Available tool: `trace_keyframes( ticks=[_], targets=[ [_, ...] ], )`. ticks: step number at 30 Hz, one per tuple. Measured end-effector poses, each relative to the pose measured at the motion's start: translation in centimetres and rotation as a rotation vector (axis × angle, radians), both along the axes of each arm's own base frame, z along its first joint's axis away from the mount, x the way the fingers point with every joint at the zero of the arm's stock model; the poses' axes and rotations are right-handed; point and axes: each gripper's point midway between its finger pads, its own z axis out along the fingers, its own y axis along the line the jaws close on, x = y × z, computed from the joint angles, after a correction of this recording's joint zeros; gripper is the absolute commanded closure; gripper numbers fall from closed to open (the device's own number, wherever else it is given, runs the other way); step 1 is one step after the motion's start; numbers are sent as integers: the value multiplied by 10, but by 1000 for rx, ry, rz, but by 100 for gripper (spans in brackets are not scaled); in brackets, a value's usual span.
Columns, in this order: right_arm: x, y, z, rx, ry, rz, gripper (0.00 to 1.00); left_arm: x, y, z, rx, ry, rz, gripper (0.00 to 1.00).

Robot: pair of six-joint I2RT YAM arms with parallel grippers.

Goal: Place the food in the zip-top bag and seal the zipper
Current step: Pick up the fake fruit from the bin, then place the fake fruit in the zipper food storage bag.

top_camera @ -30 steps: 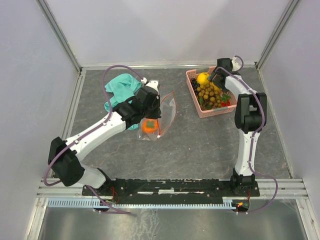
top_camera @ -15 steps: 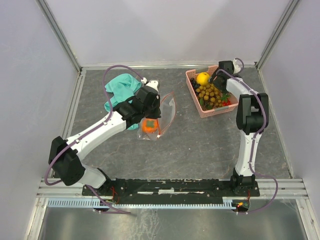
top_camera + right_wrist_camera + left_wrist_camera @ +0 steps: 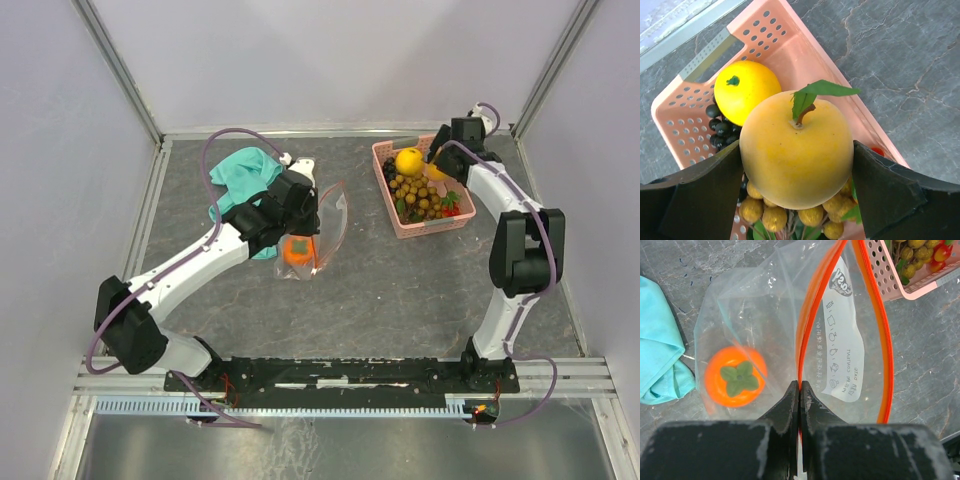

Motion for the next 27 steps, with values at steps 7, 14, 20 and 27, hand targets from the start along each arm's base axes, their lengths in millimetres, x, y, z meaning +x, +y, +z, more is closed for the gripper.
trace_keyframes(
  ticks=[7,14,20,27],
  targets=[
    [-29,7,21,-28,-24,91,22,1,1,6,7,-21,-24,97],
    [-67,30,66,-57,-123,228,22,0,-4,9,-9,-28,-53,97],
    [-102,74,114,-50,-269,408,22,-3,-5,15,-26,-36,-67,97],
    [-146,146,149,-7,-449,680,22,-4,-6,25,-47,-53,-74,97]
  ],
)
